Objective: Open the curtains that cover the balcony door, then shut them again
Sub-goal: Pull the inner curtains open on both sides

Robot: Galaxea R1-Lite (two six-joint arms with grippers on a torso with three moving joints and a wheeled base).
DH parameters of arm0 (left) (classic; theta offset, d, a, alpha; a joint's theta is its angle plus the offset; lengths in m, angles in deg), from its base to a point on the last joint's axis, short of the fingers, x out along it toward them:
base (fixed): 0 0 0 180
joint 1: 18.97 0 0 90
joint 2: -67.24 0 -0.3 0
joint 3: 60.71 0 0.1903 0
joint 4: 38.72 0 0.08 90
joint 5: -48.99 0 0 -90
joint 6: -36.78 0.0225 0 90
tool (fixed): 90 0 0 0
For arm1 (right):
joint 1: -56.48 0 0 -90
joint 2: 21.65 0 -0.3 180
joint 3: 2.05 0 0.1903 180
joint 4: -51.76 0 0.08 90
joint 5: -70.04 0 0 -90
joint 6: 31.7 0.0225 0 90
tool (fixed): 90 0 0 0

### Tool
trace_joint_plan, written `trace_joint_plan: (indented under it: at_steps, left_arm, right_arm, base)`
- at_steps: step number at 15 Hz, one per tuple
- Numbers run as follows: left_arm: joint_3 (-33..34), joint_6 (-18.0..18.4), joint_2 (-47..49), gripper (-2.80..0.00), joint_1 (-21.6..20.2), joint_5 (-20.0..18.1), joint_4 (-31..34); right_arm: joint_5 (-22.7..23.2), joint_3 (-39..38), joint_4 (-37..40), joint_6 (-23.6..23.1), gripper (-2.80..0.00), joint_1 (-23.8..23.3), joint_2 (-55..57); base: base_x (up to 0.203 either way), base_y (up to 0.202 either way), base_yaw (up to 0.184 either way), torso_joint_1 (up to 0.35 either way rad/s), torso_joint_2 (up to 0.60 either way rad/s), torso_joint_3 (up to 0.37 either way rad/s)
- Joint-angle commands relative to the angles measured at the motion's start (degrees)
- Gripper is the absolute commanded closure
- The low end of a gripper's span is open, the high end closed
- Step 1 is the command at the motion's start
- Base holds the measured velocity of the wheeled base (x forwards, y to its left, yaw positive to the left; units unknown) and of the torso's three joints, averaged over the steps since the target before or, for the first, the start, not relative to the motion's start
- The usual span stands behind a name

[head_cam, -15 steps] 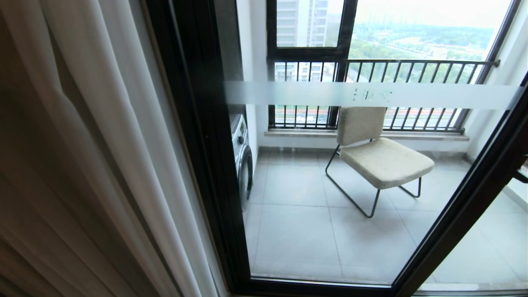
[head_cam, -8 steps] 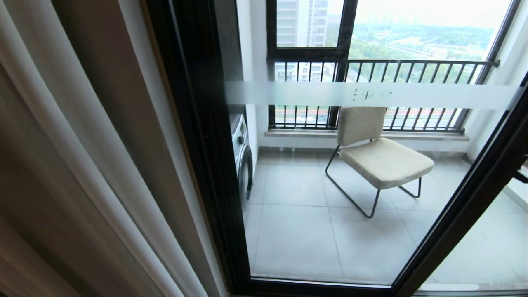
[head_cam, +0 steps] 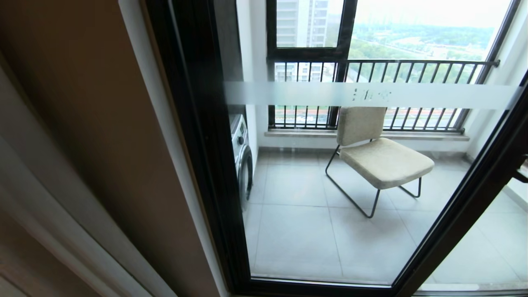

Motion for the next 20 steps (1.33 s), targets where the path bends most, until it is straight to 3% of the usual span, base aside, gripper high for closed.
trace_joint_plan:
  at_steps: [1,4,10,13,18,20]
  left_arm:
    - [0.3,0.0,-0.2,0.00,0.1,0.1,0.5]
    - [1.0,0.4,-4.4,0.00,2.7,0.0,0.3]
    - [7.6,0.5,-17.2,0.00,11.7,0.0,0.1]
    - [12.9,0.7,-24.1,0.00,18.7,0.0,0.3]
    - [19.1,4.4,-30.7,0.00,30.6,0.0,0.3]
    - [19.3,5.6,-31.2,0.00,32.1,0.0,0.0]
  right_arm:
    - [0.0,0.0,0.0,0.0,0.00,0.0,0.0]
    - [0.0,0.0,-0.1,0.0,0.00,0.0,0.0]
    - [0.0,0.0,0.0,0.0,0.00,0.0,0.0]
    - [0.0,0.0,0.0,0.0,0.00,0.0,0.0]
    - [0.0,0.0,0.0,0.0,0.00,0.0,0.0]
    - [0.0,0.0,0.0,0.0,0.00,0.0,0.0]
  base:
    - [0.000,0.000,0.000,0.000,0.00,0.000]
    - [0.000,0.000,0.000,0.000,0.00,0.000]
    - [0.000,0.000,0.000,0.000,0.00,0.000]
    - [0.000,0.000,0.000,0.000,0.00,0.000]
    - [0.000,0.000,0.000,0.000,0.00,0.000]
    - [0.000,0.000,0.000,0.000,0.00,0.000]
